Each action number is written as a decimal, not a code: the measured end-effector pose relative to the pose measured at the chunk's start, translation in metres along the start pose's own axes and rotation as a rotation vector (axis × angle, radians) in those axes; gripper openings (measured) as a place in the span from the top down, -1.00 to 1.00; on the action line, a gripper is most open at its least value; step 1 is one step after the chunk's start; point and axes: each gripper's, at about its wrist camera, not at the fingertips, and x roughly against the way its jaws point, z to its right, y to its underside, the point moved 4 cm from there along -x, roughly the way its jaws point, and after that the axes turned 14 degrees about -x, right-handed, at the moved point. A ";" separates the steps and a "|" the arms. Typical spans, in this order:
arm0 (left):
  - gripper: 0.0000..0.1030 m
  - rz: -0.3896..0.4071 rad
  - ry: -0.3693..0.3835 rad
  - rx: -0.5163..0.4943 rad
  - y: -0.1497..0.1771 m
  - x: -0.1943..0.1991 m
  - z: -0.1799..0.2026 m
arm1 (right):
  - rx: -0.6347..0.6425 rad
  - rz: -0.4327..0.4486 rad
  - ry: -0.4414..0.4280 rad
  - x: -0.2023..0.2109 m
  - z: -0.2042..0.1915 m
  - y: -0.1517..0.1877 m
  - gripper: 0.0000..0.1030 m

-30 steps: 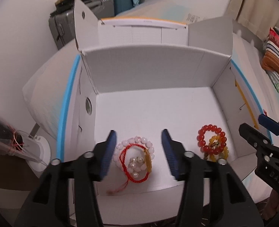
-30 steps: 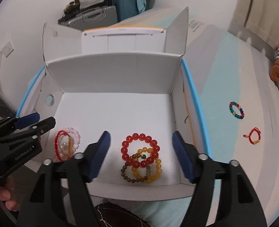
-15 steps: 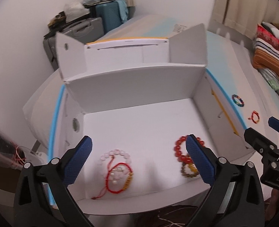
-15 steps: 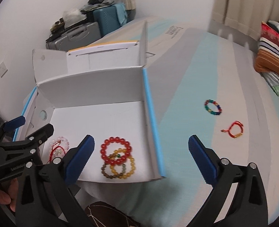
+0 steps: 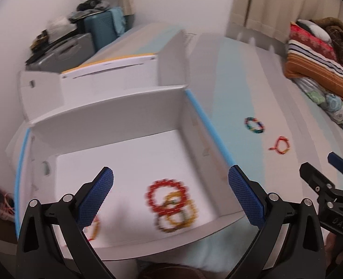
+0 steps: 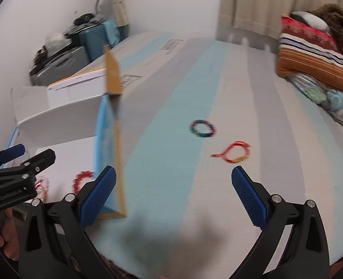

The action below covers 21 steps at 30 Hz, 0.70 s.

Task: Organize jewelry
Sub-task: 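Move both tools back over the remaining bracelets on the bed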

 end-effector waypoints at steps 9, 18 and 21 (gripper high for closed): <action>-0.89 -0.012 0.093 -0.042 -0.052 -0.044 0.078 | -0.071 0.021 0.066 -0.023 0.085 -0.020 -0.85; -0.89 -0.124 0.133 -0.086 -0.093 -0.129 0.136 | -0.082 -0.029 0.098 -0.082 0.128 -0.029 -0.85; -0.89 -0.158 0.119 -0.109 -0.100 -0.157 0.142 | -0.081 -0.048 0.102 -0.103 0.139 -0.031 -0.85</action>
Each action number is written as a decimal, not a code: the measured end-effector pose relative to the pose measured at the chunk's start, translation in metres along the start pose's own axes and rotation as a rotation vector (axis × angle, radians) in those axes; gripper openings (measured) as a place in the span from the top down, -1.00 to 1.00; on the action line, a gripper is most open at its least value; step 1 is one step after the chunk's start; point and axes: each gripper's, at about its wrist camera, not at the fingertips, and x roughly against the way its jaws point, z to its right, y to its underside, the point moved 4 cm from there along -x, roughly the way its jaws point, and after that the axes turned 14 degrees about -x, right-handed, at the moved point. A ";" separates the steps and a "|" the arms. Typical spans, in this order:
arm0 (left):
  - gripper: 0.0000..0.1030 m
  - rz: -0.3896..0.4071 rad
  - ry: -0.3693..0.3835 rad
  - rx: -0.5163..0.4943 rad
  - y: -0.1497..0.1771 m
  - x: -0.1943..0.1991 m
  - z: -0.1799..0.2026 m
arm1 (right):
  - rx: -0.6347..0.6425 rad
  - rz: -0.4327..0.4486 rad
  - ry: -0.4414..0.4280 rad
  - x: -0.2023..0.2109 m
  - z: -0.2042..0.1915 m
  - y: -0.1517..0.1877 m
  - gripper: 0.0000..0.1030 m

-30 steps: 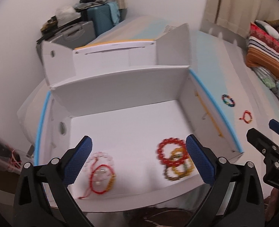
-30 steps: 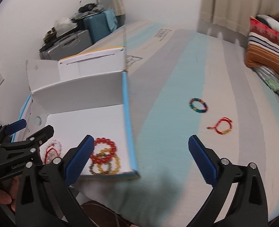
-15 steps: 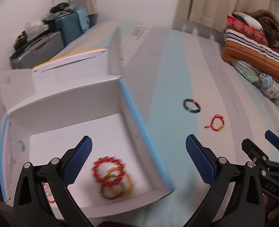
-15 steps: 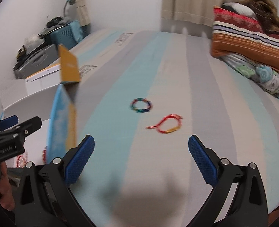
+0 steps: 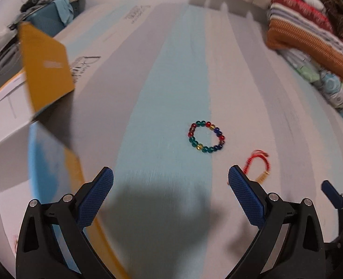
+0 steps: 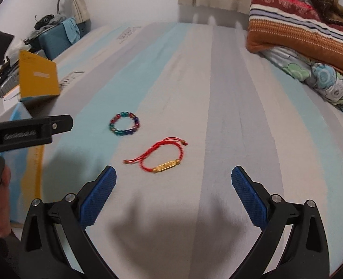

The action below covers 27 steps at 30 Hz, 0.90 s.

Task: Organize jewelry
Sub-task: 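Move both tools back over the remaining bracelets on the bed, then grasp the multicolour bead bracelet with the left tool while the right tool grasps the gold-tag red cord bracelet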

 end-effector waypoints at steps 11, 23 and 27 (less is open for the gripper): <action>-0.87 -0.081 -0.055 -0.045 -0.030 -0.093 0.001 | 0.007 -0.075 -0.007 -0.070 0.009 0.004 -0.76; -0.18 -0.137 -0.051 -0.051 -0.025 -0.114 0.007 | -0.027 -0.119 -0.069 -0.091 0.011 0.011 -0.02; 0.48 -0.143 -0.038 -0.086 -0.023 -0.109 0.017 | -0.020 -0.135 -0.097 -0.090 0.009 0.011 0.45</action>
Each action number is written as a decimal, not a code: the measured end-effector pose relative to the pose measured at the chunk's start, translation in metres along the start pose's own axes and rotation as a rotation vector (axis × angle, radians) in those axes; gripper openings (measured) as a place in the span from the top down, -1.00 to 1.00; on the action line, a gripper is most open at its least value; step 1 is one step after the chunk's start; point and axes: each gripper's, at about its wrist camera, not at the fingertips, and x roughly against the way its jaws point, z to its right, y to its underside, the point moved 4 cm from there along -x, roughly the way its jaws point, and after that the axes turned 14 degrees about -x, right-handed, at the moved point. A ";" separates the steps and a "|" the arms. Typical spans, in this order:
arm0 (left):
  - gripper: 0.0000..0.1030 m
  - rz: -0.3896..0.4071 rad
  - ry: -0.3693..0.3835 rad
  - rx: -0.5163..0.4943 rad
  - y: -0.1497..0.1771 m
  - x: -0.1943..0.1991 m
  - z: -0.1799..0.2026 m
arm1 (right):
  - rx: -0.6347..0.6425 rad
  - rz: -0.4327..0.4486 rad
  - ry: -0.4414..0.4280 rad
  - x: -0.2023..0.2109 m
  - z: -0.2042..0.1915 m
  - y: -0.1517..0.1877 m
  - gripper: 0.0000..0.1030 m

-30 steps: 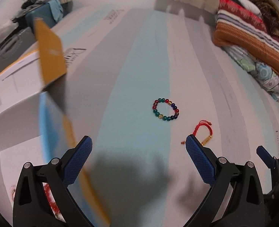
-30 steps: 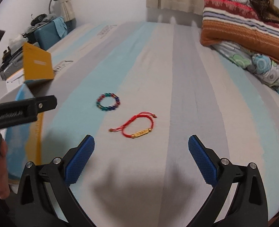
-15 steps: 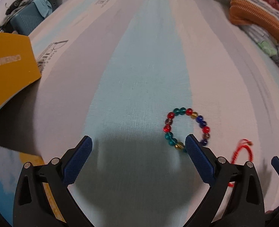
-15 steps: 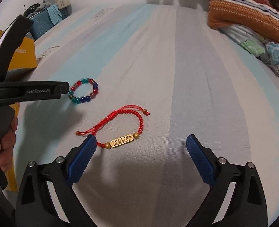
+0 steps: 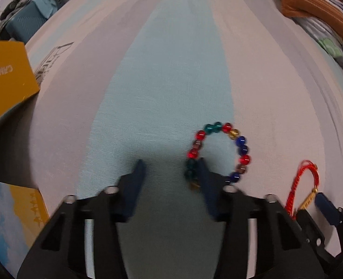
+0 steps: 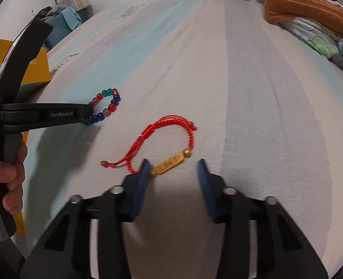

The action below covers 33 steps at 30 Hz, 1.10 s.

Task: Organize jewelry
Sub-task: 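Grasp the multicolour bead bracelet with the left tool while the right tool grasps the gold-tag red cord bracelet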

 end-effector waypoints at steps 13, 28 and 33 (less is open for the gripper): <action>0.82 0.029 0.003 -0.004 0.004 0.019 0.012 | -0.014 0.028 -0.015 0.017 -0.003 -0.003 1.00; 0.82 0.067 0.021 0.000 0.015 0.047 0.015 | -0.057 0.023 -0.041 0.028 0.010 -0.014 0.97; 0.82 0.069 0.032 0.009 0.017 0.046 0.015 | -0.086 0.009 -0.029 0.015 0.011 -0.015 0.71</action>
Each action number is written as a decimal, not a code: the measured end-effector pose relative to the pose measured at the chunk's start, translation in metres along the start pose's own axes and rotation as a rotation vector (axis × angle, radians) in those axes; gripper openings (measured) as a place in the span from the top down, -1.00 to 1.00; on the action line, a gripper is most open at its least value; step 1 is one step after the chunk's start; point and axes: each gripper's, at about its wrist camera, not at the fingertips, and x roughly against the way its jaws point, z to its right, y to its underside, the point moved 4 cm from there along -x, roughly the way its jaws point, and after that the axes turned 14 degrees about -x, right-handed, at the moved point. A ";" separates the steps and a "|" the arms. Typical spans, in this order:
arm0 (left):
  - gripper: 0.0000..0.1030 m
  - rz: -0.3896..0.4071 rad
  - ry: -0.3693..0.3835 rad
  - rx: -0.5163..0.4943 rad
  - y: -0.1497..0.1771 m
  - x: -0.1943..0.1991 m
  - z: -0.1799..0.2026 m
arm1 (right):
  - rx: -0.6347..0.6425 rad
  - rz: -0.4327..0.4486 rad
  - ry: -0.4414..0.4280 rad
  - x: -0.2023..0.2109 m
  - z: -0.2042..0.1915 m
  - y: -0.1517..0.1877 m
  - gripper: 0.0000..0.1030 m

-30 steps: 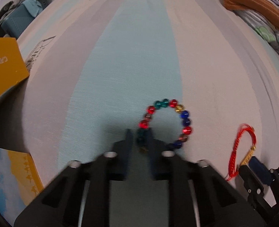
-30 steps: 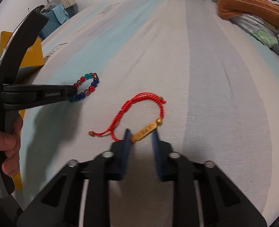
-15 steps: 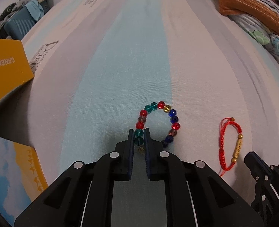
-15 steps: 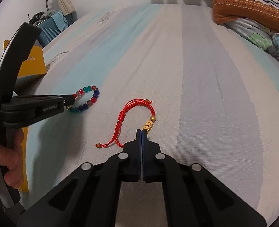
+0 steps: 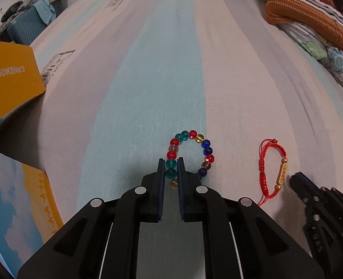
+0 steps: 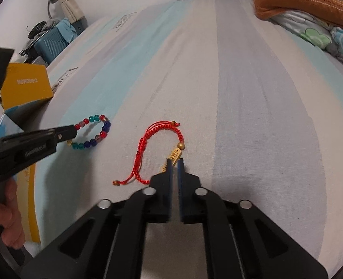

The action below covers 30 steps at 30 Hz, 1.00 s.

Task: Organize jewelry
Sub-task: 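Grasp the multicolour bead bracelet with the left tool while the right tool grasps the gold-tag red cord bracelet, then carry the multicolour and gold-tag bracelets over the cardboard box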

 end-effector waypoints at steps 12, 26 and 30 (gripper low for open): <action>0.82 0.001 0.020 0.006 0.004 -0.003 -0.002 | 0.019 0.019 0.046 -0.025 -0.005 0.004 0.65; 0.82 0.035 0.029 -0.004 0.006 0.021 0.000 | 0.036 0.075 0.011 0.009 -0.017 -0.003 0.85; 0.82 0.053 0.039 -0.009 0.008 0.035 0.002 | 0.039 0.097 0.001 0.024 -0.021 -0.003 0.85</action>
